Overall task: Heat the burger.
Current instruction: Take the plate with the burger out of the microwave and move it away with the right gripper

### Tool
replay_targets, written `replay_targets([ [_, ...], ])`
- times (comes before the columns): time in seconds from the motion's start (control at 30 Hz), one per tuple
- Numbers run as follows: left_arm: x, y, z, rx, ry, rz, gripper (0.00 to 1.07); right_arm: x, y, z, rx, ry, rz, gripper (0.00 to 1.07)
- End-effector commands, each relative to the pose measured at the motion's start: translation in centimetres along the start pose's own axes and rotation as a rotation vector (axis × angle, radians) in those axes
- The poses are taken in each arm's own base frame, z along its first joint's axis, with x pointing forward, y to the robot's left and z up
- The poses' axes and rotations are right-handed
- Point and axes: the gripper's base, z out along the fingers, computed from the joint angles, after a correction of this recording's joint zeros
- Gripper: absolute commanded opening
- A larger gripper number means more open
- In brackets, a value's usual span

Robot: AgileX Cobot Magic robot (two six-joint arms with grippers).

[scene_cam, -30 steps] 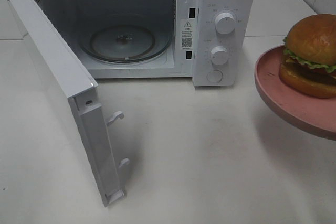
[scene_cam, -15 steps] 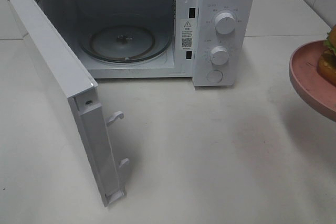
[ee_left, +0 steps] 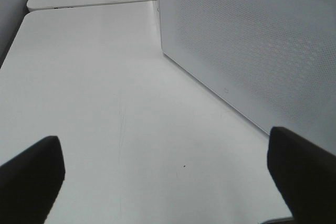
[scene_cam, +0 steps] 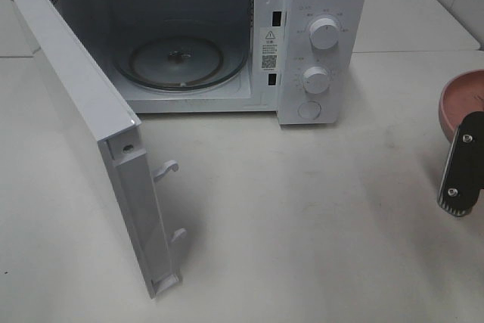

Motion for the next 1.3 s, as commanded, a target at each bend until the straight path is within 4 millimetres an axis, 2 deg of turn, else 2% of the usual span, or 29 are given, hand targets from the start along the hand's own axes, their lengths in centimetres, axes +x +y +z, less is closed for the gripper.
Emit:
replay_targets([
  [0.03,0.2,-0.1,-0.2,0.0,-0.018,-0.003,1.0,-0.3,-0.7,0.6,0.082,0.059,0.012,0.01],
  [0.23,0.2,-0.1,-0.2,0.0,-0.018,-0.003,1.0,-0.9,-0.5,1.5,0.081,0.12,0.106,0.02],
  [0.63,0.2,-0.1,-0.2,0.0,-0.018,-0.003,1.0,-4.0,-0.9,3.6,0.128,0.259,0.421,0.05],
  [0.87,0.2,-0.1,-0.2,0.0,-0.018,-0.003,1.0,-5.5,-0.8,4.8,0.128,0.309,0.511,0.05],
  [1.3,0.2,-0.1,-0.2,0.0,-0.018,-0.003,1.0,-3.9,-1.0,8.6,0.061,0.475,0.583,0.06],
])
